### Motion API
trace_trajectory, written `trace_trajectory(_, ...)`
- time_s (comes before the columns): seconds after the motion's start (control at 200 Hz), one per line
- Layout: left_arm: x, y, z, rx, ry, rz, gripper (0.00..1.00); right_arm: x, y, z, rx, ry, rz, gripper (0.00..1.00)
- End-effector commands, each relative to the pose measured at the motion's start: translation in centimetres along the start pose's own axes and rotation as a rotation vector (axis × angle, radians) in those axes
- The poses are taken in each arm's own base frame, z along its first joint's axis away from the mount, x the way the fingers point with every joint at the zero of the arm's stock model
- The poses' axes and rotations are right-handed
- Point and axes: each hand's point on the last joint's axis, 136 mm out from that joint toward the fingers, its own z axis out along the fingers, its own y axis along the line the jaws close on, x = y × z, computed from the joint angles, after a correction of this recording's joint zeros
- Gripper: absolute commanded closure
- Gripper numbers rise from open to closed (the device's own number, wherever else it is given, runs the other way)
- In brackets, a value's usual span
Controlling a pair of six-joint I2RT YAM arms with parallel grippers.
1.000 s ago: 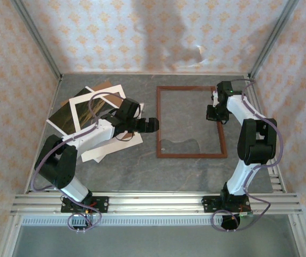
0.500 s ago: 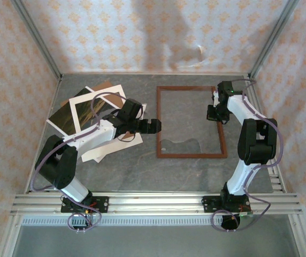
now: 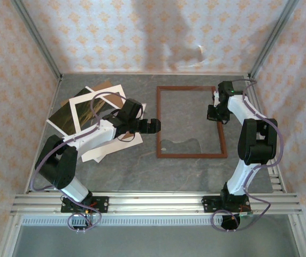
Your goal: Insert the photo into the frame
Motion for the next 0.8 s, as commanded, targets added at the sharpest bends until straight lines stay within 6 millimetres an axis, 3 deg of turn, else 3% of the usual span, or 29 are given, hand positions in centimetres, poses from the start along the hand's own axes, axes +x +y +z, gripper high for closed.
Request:
trace_trajectory(0.0,-0.7,-0.7,-0.8,-0.010,-0.031,0.036,0.02,-0.3,-0.6,-0.6,0.017,-0.008,-0.001,1.00)
trace_trajectory(0.796,-1.0,0.4,-1.5,-0.082,-0.054,0.047,0.01,0.0,-0.4,-0.3,0.007,0.001,0.008,1.00)
